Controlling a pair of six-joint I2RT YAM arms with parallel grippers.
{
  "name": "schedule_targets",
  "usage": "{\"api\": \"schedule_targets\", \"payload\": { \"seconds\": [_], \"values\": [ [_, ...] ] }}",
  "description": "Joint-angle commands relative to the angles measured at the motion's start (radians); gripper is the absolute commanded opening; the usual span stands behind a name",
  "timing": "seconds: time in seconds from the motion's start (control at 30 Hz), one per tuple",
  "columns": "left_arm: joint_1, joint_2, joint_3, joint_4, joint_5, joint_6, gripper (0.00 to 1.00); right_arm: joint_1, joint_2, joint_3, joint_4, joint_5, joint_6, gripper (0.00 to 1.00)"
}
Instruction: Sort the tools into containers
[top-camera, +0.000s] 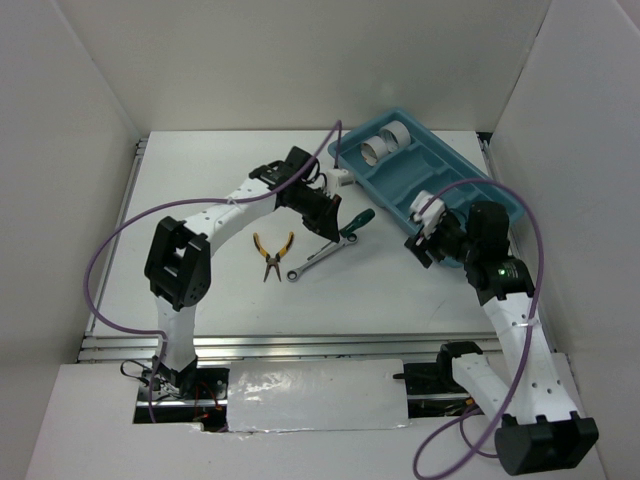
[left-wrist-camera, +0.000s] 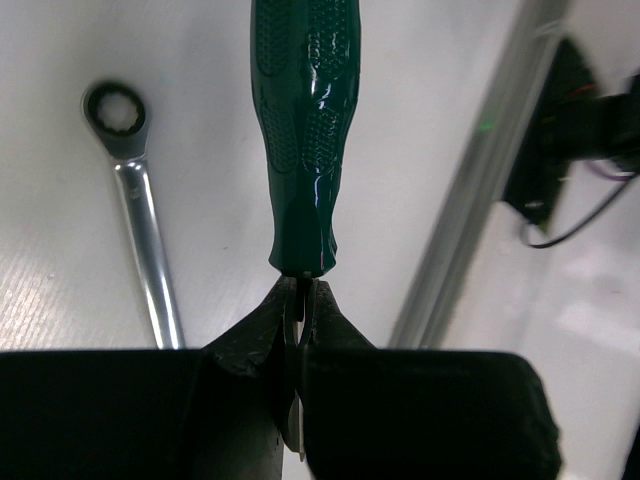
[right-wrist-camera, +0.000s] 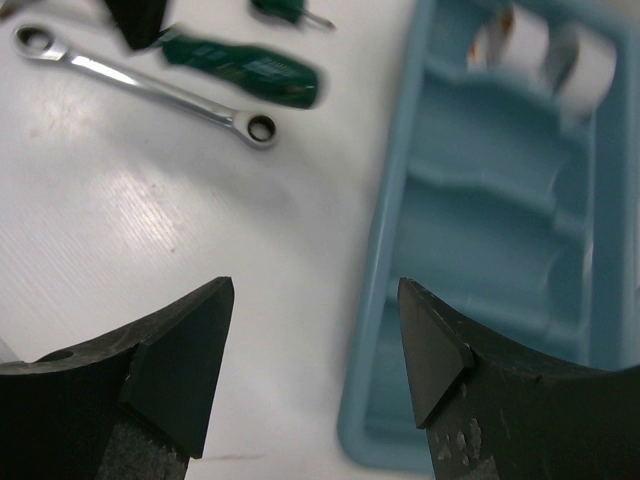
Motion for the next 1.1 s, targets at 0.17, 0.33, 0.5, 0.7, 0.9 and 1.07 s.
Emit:
{"api": "schedule_targets", "payload": {
  "seconds": [0.17, 0.33, 0.5, 0.7, 0.9, 1.07],
  "values": [
    [-0.015, -0.146, -0.044, -0.055, 0.313, -0.077, 0.00, 0.368, -0.045, -0.053, 0.081, 0.164, -0.601, 0.75],
    [-0.038, -0.155, -0.052, -0.073, 0.318, -0.072, 0.00, 0.518, -0.035, -0.119, 0.128, 0.209, -0.750, 0.75],
    [-0.060, -0.156, -0.050, -0.081, 0.319, -0.071, 0.00, 0.590, 0.001, -0.126, 0.128, 0.234, -0.806, 0.75],
    [-0.074, -0.155, -0.040, -0.088, 0.301, -0.062, 0.00, 0.630, 0.041, -0.165, 0.165, 0.261, -0.842, 0.71],
    [-0.078, -0.158, -0.041, -0.096, 0.270, -0.057, 0.00, 0.638, 0.075, -0.144, 0.165, 0.287, -0.838, 0.46],
    [-0.081, -0.163, -0.036, -0.097, 0.270, -0.045, 0.07, 0.638, 0.100, -0.135, 0.165, 0.330, -0.839, 0.24]
  ]
}}
